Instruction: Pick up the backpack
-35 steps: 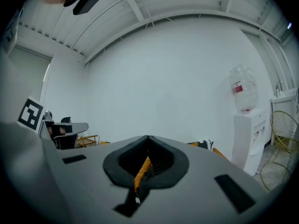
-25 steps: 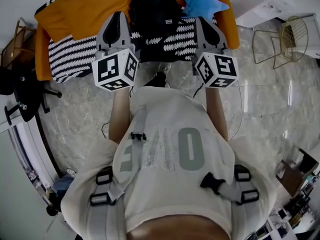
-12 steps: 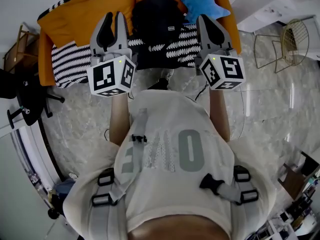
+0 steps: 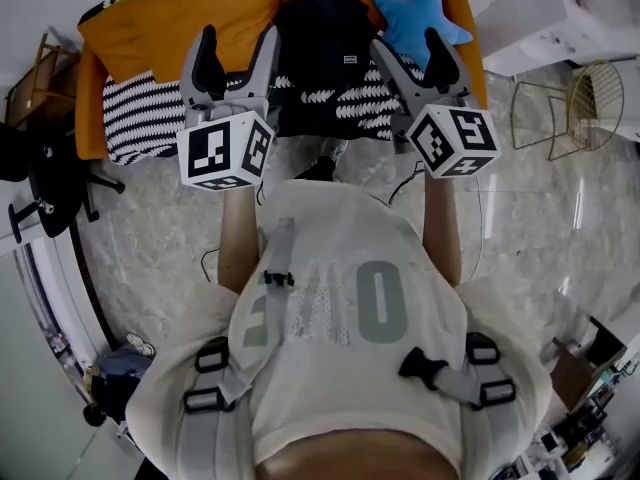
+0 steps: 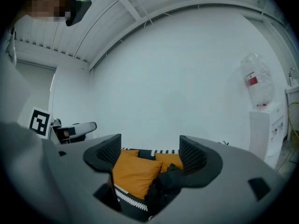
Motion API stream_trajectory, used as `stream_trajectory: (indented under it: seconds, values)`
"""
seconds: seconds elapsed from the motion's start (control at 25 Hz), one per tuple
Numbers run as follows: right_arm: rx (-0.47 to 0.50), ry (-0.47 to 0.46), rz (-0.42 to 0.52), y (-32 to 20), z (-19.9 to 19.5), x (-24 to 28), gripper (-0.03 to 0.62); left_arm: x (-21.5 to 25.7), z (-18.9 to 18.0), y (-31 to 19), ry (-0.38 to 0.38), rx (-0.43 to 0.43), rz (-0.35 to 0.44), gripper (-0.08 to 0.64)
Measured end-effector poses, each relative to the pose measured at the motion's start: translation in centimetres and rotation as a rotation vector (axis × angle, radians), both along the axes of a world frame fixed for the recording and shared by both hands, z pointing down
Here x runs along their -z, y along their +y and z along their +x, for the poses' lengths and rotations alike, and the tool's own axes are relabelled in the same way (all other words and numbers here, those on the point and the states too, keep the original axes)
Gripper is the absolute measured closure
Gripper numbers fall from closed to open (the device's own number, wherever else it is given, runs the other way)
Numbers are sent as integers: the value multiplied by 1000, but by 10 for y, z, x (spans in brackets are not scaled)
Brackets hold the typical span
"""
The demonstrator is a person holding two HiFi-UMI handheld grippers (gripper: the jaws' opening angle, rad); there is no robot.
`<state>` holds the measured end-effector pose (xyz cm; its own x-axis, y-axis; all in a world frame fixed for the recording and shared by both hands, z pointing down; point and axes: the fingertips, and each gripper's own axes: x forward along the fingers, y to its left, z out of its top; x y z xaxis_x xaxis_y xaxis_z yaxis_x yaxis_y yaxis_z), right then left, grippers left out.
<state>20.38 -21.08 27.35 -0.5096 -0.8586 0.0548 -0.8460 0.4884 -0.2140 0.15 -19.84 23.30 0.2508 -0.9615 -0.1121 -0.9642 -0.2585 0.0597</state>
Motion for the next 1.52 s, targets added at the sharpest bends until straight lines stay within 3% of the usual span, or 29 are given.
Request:
stream_trajectory:
  seconds: [0.28, 0.48, 0.56, 0.64, 0.76, 1.12, 1.52]
  values:
    - [16, -26, -58, -22, 2, -13, 216, -16, -4, -24, 85, -15, -68, 236]
    - [40, 19, -87, -56, -2, -30, 216, -33, -6, -57, 57, -19, -99, 233]
    - [54, 15, -111, -77, -5, -40, 216, -55, -11, -79, 116, -23, -145, 232]
    - [68, -29, -145, -100, -7, -52, 216, -92, -17, -101, 166, -26, -223, 225]
    - [72, -37, -186, -143, -7, -85, 216, -157, -23, -136, 169, -27, -329, 215]
    - [67, 81, -312, -259, -4, -267, 216, -353, -41, -233, 171, 20, -517, 201]
    - [112, 250, -521, -308, -12, -464, 201, -550, -38, -264, 119, 57, -768, 176]
